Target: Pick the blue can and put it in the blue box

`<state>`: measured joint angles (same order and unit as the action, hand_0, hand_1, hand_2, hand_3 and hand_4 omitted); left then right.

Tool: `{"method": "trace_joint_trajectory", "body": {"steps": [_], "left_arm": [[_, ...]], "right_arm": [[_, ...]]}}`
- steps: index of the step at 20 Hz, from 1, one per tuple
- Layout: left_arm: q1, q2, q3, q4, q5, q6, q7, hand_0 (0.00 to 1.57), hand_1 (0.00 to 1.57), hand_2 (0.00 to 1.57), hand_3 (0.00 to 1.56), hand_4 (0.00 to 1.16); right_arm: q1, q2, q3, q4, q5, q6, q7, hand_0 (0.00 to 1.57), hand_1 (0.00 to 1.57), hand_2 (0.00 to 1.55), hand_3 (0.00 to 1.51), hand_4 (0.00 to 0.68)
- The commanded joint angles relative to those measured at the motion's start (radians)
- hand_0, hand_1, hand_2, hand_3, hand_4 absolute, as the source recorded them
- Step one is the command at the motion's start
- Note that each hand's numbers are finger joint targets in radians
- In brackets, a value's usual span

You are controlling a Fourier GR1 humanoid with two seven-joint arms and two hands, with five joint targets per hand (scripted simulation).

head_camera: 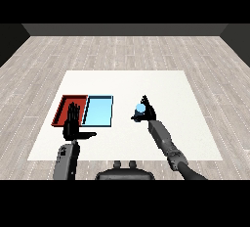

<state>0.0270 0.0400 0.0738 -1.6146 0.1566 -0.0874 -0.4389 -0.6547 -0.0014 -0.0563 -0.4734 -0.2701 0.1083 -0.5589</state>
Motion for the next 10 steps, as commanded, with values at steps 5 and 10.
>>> {"method": "trace_joint_trajectory", "body": {"steps": [5,10], "left_arm": [[0.029,-0.024,-0.017,0.013,-0.009,-0.007,-0.06,0.0,0.0,0.0,0.0,0.0],[-0.002,0.032,0.038,0.017,0.029,-0.025,0.002,0.0,0.0,0.0,0.0,0.0]], "right_arm": [[-0.098,0.001,-0.015,0.08,-0.034,-0.001,0.025,0.0,0.0,0.0,0.0,0.0],[-0.118,0.001,0.006,0.182,-0.054,-0.028,-0.073,0.0,0.0,0.0,0.0,0.0]]}}
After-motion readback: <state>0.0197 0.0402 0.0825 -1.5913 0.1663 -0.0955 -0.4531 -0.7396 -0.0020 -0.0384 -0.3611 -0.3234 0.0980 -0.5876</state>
